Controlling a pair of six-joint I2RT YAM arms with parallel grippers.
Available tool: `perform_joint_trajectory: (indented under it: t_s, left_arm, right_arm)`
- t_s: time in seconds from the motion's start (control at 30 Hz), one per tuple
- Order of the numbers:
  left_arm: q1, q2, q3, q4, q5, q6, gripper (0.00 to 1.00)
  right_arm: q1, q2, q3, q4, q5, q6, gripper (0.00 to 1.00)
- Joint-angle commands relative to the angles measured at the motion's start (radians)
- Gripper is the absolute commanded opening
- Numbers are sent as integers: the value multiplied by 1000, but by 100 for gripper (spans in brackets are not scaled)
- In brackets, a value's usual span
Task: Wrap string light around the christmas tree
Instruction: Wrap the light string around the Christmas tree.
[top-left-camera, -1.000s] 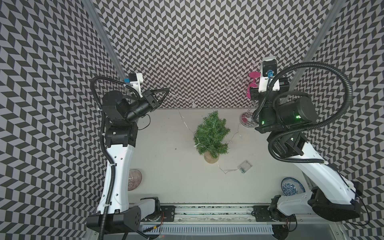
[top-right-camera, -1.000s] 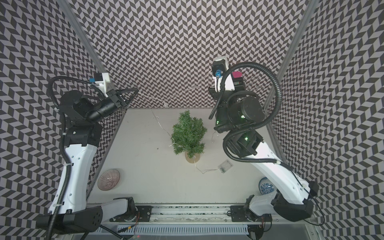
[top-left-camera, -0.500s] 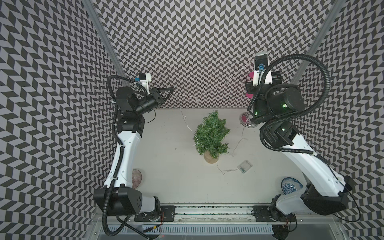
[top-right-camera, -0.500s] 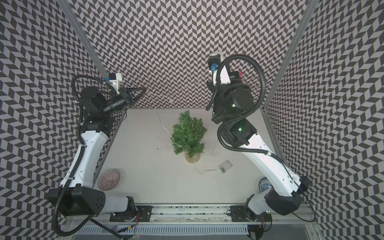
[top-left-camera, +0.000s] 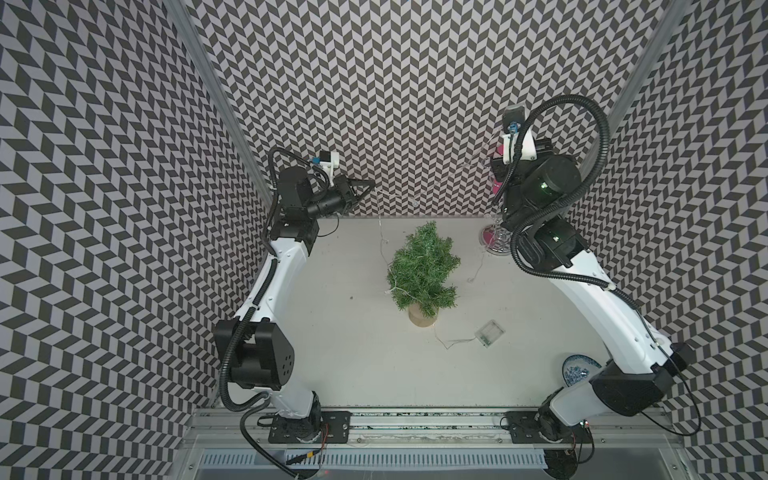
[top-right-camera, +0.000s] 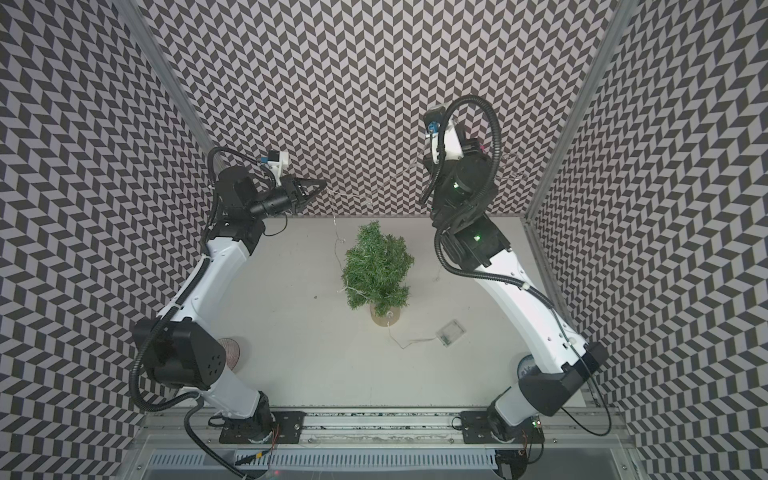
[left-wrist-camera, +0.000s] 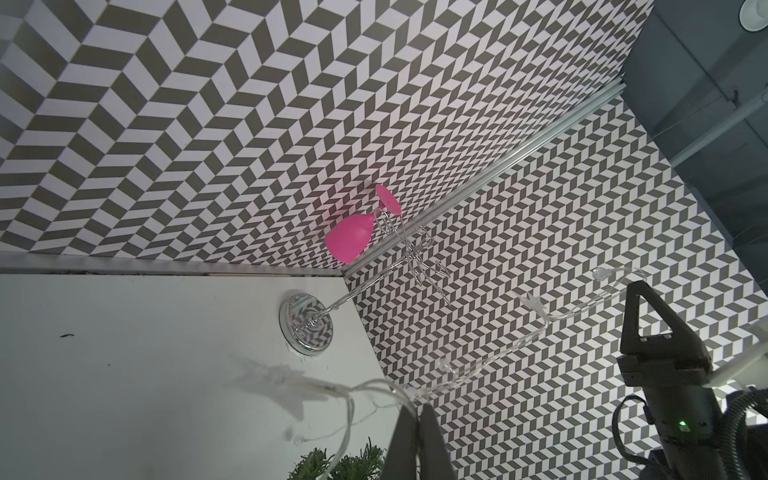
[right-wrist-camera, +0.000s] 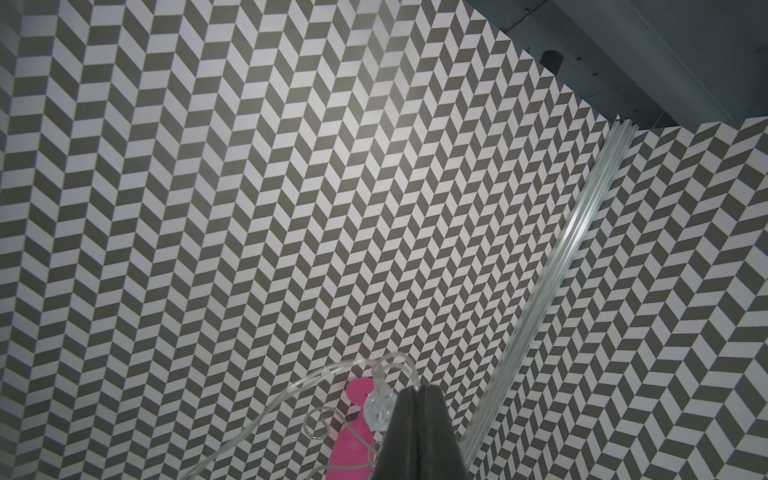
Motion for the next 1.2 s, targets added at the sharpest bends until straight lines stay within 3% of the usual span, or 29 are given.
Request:
perform_joint_trajectory:
  t_s: [0.0, 0.4, 0.7, 0.83, 0.9, 1.03, 1.17]
  left_arm:
    - [-48, 34, 66, 19, 6, 16, 0]
    - [-171, 206, 157, 22, 38, 8, 0]
    - [-196, 262, 157, 20, 45, 14, 0]
    - [-197, 268, 156, 22, 49, 17, 9]
    - [-194, 269, 158, 21, 51, 17, 24]
    - [-176, 262, 163, 21, 48, 16, 36]
    - [-140, 224, 160, 30, 30, 17, 39]
  right_arm:
    - [-38, -28, -9, -5, -25, 48, 0]
    - [-95, -128, -51, -34, -31, 73, 0]
    - [-105, -149, -68, -55, -41, 61, 0]
    - [-123, -140, -90, -57, -67, 73, 0]
    - [-122, -127, -65, -69, -83, 83, 0]
    - [-123, -100, -18, -97, -96, 98, 0]
    - [-123, -109, -25, -100, -87, 97, 0]
